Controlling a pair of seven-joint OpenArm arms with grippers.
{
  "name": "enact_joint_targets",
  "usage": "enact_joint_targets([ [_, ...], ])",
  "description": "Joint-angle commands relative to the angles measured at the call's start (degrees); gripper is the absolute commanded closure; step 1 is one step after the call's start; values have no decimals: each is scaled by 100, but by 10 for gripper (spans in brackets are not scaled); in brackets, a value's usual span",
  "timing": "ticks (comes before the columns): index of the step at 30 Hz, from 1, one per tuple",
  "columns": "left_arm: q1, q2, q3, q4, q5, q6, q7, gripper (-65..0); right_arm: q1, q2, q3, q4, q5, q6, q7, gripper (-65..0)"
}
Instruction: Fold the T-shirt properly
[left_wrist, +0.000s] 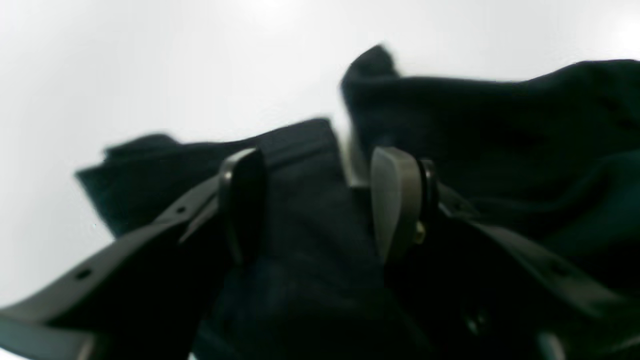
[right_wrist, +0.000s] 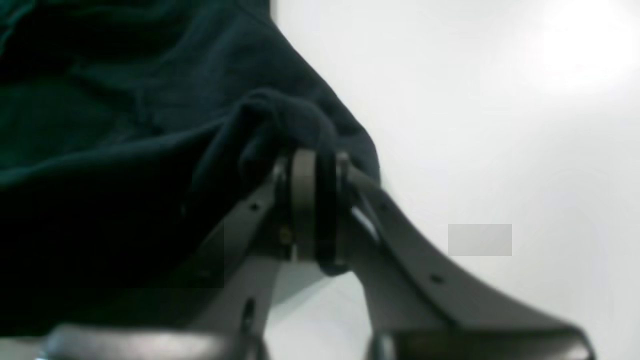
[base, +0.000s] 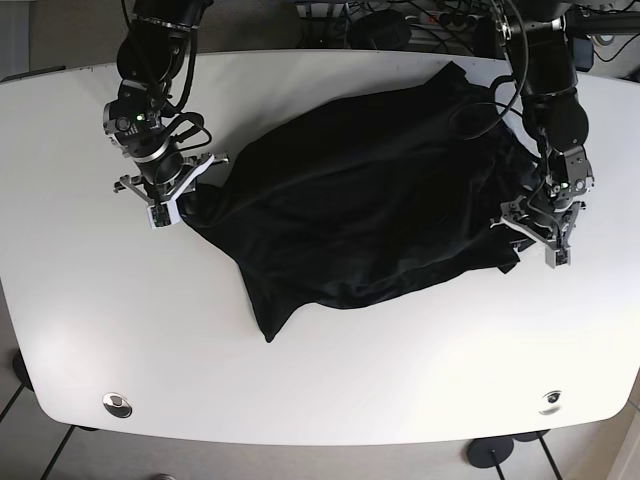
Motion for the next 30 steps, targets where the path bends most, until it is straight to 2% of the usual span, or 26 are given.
enact_joint_targets([
  [1,-113,-116,-21,-138,-9,4,-134,-312,63,36,8,80,46,-4,125,-21],
  [6,-104,-169,-21,-297,-18,4,-134,-307,71,27,-1,80,46,-4,125,-21],
  [8,-33,-169,-57,-244,-27,4,-151,-229,71,27,-10,80,46,-4,125,-21],
  [11,-33,-169,-57,-209,-27,4,-354,-10,71,27,-10,80,46,-4,125,-21],
  [15,134,-169,-118,336,-53,4,-406,0,71,27,-10,80,46,-4,125,-21],
  [18,573,33,-611,1699,-62,4,-371,0,71,27,17,107,46,-4,125,-21],
  [21,1030,104,-839,2895,-62,4,-362,0,54,27,34,115,46,-4,125,-21],
  [26,1531,113,-1120,3985,-89,-22,-362,0,177,53,34,71,37,-48,125,-21],
  [30,1681,113,-1806,4205,-880,-682,-266,0,502,115,61,-394,-6,-56,108,-21],
])
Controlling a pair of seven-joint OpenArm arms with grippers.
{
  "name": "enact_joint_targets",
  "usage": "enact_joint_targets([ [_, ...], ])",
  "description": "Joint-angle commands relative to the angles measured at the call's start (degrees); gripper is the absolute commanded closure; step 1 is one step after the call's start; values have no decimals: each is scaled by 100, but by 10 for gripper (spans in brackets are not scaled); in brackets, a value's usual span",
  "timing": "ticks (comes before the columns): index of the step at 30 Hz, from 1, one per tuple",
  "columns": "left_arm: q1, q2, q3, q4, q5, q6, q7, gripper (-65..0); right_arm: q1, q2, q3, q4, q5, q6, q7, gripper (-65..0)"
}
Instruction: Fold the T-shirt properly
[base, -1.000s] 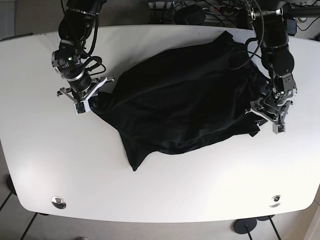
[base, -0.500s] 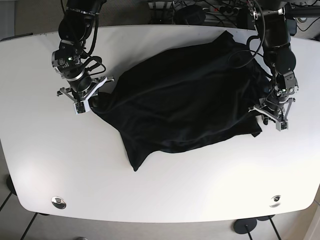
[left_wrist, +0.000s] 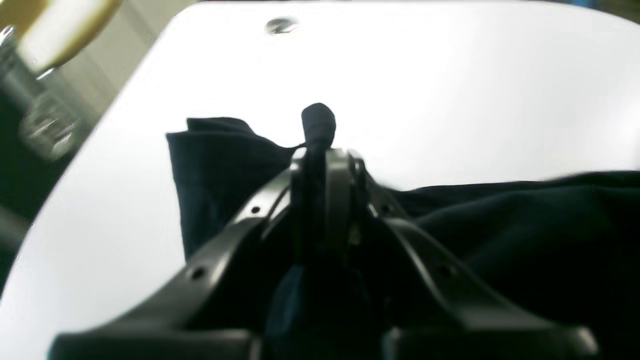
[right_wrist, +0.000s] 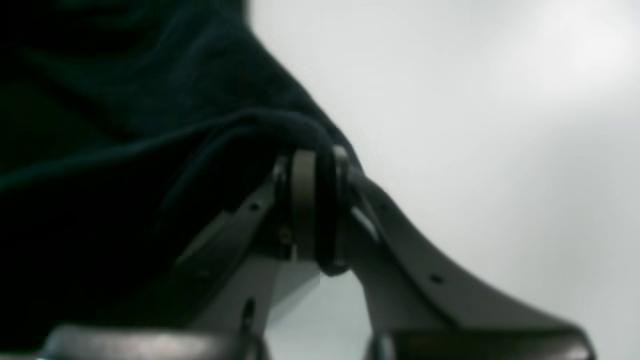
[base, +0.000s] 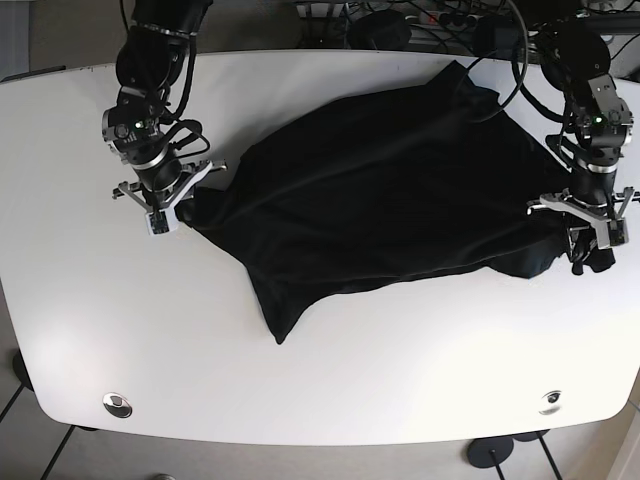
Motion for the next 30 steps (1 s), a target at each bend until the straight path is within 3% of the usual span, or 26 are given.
enact_joint_targets([
  [1,-4,-121,-461,150,-418,2,138,0,243,133,94,-113,55,5,110,-21],
  [4,-505,-139,-936,141,-760,-6,1087,0,726,220,314,-386,55,5,101,-21],
  [10,-1903,-139,-734,132,-743,-6,1843,0,1693,414,323,-438,55,5,-189,-21],
  [14,-2985,-165,-30,-87,-207,-24,1905,0,2810,818,323,-957,55,5,-453,-21],
  [17,-4154,-561,392,-870,-189,-24,1913,0,4049,1117,314,-1660,55,5,-462,-19],
  [21,-5358,-649,427,-1476,-145,-24,1913,0,5298,1566,41,-2214,64,5,-690,-19],
  [25,-5437,-807,418,-1582,-189,-59,1913,0,5552,1653,6,-1915,90,5,-963,-19],
  [30,-3881,-710,128,-1221,-198,-516,1896,0,4128,1451,41,-966,108,14,-1086,-19],
])
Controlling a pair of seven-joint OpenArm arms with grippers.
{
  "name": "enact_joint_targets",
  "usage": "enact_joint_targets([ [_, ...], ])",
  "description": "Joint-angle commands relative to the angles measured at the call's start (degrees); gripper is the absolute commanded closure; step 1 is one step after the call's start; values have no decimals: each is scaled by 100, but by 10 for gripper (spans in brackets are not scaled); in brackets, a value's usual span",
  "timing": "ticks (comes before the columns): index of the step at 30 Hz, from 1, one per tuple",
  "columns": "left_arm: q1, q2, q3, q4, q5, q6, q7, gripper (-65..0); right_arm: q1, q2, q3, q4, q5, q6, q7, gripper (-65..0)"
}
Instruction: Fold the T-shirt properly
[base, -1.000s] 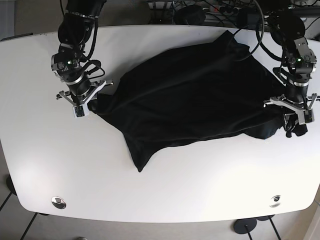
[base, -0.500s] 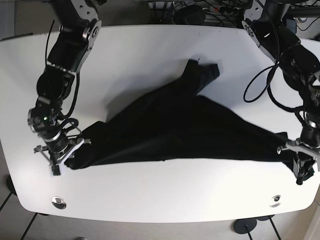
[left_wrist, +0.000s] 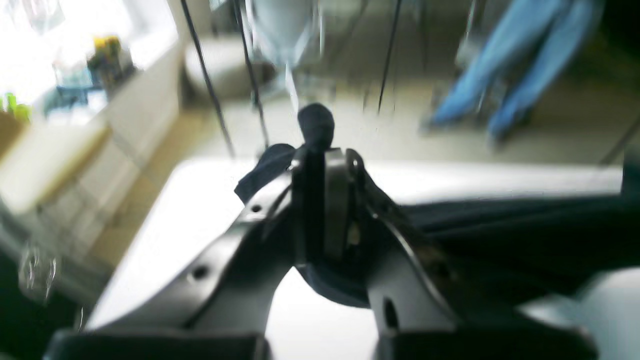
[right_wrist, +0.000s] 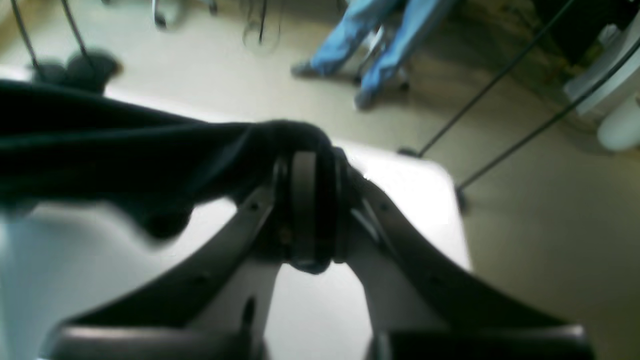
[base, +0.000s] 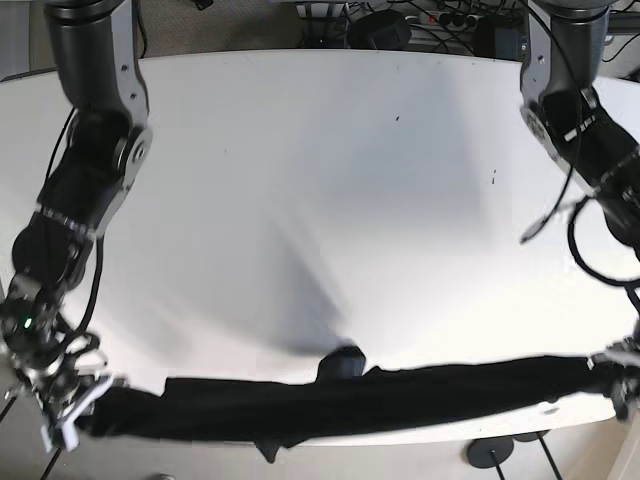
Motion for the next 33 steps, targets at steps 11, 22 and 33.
enact_joint_targets([
  [11,3046,1033,-1460,219,17,-915,-565,0,-3763,-776,534,428,458,3,1088,-19],
  [22,4286,1024,-1521,263,-27,-941,-1066,0,-5099,-793,507,1140,1196,3,1097,-49],
  [33,4461,1015,-1468,465,8,-932,-1066,-196,-4580,-644,481,1905,2093,-59,481,-617],
])
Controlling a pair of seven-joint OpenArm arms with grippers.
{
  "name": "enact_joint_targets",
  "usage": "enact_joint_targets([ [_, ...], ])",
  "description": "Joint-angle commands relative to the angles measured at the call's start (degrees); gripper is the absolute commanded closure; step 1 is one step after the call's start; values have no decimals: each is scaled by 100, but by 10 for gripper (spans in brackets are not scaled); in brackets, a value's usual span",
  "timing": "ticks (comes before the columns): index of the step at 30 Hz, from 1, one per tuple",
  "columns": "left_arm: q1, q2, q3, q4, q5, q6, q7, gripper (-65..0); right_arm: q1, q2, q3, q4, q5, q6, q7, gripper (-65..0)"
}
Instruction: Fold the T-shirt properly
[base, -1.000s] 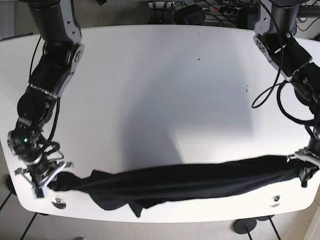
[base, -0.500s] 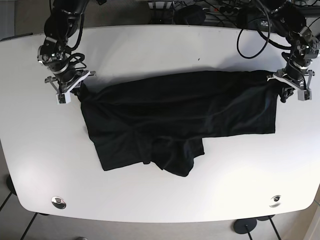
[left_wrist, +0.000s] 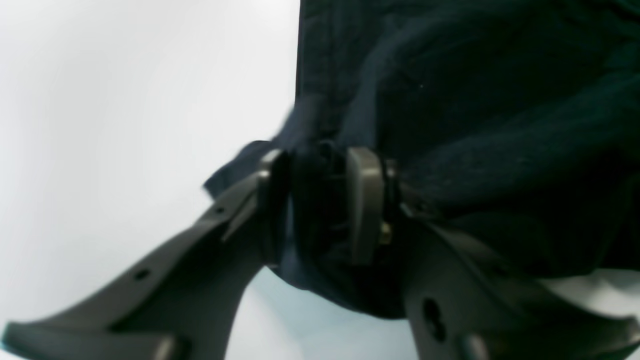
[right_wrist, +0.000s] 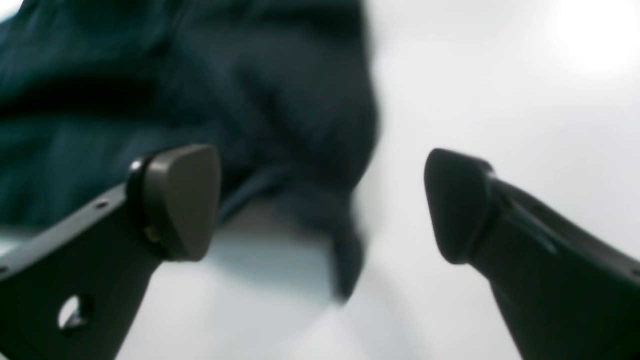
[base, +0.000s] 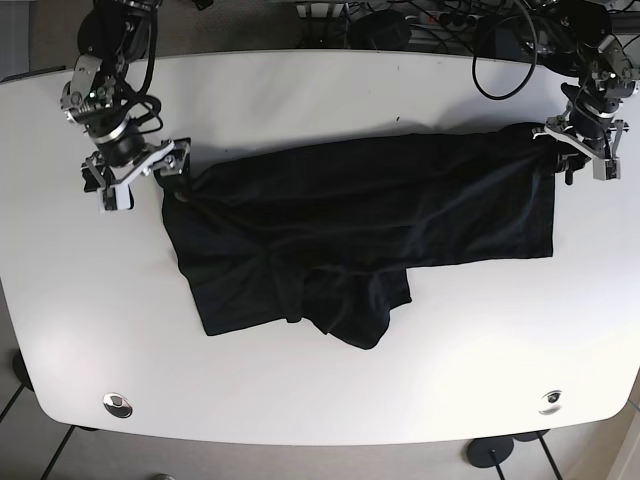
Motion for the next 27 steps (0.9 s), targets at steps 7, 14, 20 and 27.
enact_joint_targets([
  [7,-560,-104,0,469,-82,3,-142,-196,2448,234,6,-2511,121,60,-630,-555],
  [14,-604,-227,159,451,-82,12,-142,-196,3239,225,6,-4050,121,60,-357,-553],
  [20,-718,-227,185,178,-82,12,-142,-196,3248,-21,6,-4067,121,42,-137,-333],
  [27,-903,-596,440,-164,-82,12,-142,-203,3441,23,6,-4780,130,42,232,-262],
])
